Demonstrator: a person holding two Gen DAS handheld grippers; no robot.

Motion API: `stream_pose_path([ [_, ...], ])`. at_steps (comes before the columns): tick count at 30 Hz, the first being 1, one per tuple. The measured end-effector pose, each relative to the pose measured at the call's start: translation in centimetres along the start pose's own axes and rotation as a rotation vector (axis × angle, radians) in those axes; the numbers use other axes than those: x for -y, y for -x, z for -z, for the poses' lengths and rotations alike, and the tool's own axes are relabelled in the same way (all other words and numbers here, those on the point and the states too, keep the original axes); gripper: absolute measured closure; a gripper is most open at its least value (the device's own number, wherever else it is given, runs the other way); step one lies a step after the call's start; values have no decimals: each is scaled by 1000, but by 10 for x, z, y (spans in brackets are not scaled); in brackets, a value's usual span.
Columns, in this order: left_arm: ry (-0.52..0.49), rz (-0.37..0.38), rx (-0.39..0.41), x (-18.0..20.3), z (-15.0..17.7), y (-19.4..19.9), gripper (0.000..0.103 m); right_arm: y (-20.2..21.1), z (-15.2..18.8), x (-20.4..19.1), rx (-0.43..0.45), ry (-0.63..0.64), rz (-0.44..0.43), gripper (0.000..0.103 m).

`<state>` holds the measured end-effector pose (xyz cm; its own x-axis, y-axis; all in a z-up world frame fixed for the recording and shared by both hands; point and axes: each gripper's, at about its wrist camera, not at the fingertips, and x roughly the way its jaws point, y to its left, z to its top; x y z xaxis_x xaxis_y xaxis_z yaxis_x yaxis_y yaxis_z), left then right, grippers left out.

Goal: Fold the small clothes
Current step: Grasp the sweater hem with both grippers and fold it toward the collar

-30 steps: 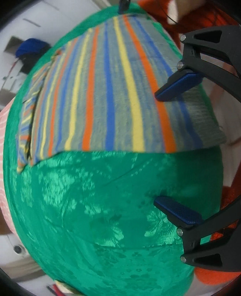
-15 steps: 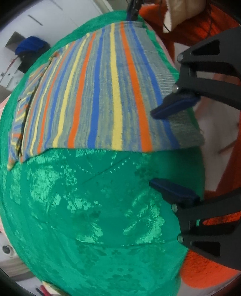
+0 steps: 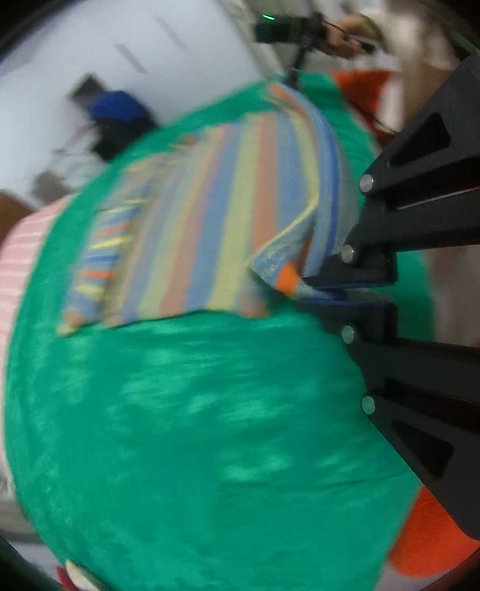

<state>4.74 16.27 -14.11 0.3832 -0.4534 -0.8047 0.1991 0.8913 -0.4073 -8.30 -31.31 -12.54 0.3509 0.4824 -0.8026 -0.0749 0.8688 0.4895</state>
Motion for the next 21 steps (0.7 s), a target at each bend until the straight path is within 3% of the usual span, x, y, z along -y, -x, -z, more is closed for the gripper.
stream_pose_path([
  [4, 16, -11, 151, 1, -66, -7, 100, 5, -56, -2, 133, 14, 14, 96],
  [8, 45, -45, 209, 8, -136, -35, 100, -14, -133, 2, 232, 20, 33, 96],
  [13, 87, -91, 203, 6, -224, -88, 100, -48, -227, 21, 276, -5, 45, 96],
  [19, 93, -145, 180, -3, -284, -144, 98, -99, -315, 63, 276, -96, 56, 96],
  [20, 101, -161, 184, -5, -292, -151, 94, -106, -323, 71, 284, -118, 54, 96],
  [21, 125, -189, 172, -11, -299, -158, 78, -112, -331, 79, 297, -144, 29, 95],
])
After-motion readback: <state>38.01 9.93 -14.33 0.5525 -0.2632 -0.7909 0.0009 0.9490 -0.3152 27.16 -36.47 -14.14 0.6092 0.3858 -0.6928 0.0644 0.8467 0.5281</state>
